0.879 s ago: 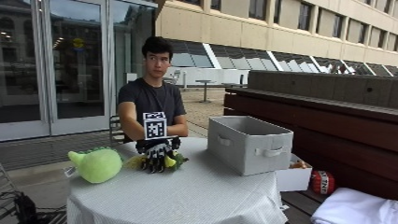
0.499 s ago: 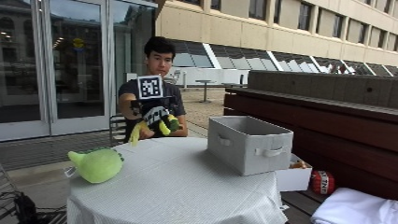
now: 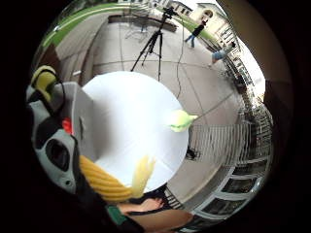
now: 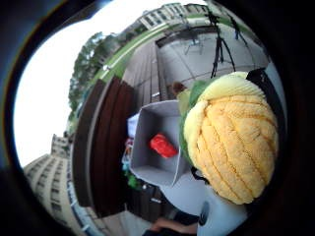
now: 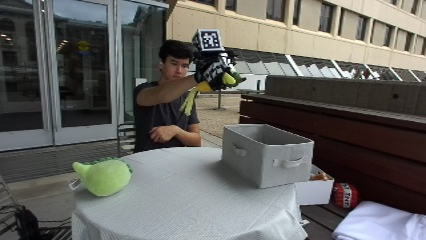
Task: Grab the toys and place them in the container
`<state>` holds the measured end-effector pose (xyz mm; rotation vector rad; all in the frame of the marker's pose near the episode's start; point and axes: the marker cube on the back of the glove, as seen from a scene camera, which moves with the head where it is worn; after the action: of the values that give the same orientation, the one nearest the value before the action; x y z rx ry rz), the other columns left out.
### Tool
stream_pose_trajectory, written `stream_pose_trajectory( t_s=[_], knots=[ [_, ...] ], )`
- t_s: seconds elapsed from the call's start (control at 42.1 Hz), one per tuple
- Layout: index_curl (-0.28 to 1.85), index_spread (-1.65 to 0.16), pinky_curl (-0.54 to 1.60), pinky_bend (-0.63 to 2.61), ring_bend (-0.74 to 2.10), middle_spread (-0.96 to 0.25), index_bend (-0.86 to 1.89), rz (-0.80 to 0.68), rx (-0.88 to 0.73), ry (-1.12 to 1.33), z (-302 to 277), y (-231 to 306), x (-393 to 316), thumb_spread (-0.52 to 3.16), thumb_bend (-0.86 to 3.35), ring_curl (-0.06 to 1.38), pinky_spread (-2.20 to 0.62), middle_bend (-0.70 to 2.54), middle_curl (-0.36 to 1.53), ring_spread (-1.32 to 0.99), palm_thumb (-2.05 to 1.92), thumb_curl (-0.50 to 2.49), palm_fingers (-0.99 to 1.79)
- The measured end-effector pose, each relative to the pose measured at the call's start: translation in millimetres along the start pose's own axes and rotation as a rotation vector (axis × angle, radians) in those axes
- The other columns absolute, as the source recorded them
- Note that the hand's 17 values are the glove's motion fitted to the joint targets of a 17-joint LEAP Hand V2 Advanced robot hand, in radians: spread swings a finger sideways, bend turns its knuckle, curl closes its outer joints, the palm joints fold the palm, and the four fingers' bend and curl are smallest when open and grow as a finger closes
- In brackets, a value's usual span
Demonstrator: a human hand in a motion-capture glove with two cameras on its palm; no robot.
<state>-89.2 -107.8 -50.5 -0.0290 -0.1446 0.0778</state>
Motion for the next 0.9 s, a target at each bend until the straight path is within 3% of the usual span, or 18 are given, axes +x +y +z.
stream_pose_trajectory(
  t_s=[0.071, 0.428, 0.737, 0.879, 0.903],
  knots=[
    [0.31, -0.34, 0.35, 0.87, 1.25, -0.36, 0.44, -0.096, 0.068, -0.005, 3, -5, -28, 0.48, 0.22, 0.49, -0.48, 0.84, 0.69, -0.39, 0.69, 0.76, 1.18],
    [0.37, -0.35, 0.37, 0.86, 1.26, -0.38, 0.42, -0.251, 0.089, -0.005, 16, 41, -202, 0.44, 0.19, 0.50, -0.49, 0.84, 0.72, -0.40, 0.70, 0.85, 1.17],
    [0.42, -0.37, 0.38, 0.87, 1.26, -0.39, 0.36, -0.221, 0.053, 0.039, 59, 34, -215, 0.44, 0.17, 0.50, -0.49, 0.84, 0.74, -0.40, 0.69, 0.93, 1.15],
    [0.34, -0.36, 0.41, 0.98, 1.28, -0.41, 0.04, -0.243, -0.082, 0.099, 86, 25, -200, 0.55, 0.08, 0.51, -0.49, 0.76, 0.72, -0.40, 0.60, 0.90, 0.90],
    [0.26, -0.34, 0.47, 1.16, 1.23, -0.37, -0.20, -0.247, -0.089, 0.104, 88, 24, -198, 0.70, -0.03, 0.48, -0.45, 0.61, 0.68, -0.40, 0.42, 0.83, 0.48]
  ],
)
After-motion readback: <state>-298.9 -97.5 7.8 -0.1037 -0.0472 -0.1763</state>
